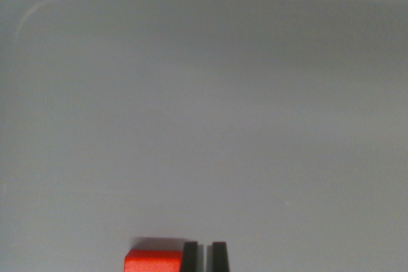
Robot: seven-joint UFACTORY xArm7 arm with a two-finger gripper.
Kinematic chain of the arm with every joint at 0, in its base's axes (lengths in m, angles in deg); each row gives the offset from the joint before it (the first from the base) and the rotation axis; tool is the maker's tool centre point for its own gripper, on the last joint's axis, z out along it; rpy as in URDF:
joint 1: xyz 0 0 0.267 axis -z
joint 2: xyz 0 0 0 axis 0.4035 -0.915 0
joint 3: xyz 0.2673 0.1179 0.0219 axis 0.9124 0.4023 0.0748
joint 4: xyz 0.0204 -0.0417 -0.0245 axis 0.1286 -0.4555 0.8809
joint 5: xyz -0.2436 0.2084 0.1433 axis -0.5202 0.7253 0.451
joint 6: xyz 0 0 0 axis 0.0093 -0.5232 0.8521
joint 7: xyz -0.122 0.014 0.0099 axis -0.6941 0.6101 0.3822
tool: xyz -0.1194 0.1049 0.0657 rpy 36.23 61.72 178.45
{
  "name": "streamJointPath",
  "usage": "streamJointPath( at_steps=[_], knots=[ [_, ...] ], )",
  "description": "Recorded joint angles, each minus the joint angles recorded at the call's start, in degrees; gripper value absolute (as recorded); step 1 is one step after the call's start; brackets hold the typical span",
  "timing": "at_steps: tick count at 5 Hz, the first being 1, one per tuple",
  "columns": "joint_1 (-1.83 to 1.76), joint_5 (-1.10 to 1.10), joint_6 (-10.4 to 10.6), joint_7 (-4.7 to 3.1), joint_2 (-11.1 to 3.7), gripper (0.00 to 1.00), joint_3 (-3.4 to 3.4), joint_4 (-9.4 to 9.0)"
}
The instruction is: Reach red block
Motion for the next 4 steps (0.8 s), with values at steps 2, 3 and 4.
streamJointPath(
  at_steps=[2,3,4],
  knots=[
    [-0.30,0.07,2.71,0.37,-0.55,0.00,0.25,-2.34],
    [-0.60,0.13,5.39,0.73,-1.10,0.00,0.50,-4.65],
    [-0.60,0.13,5.39,0.73,-1.10,0.00,0.50,-4.65]
  ],
)
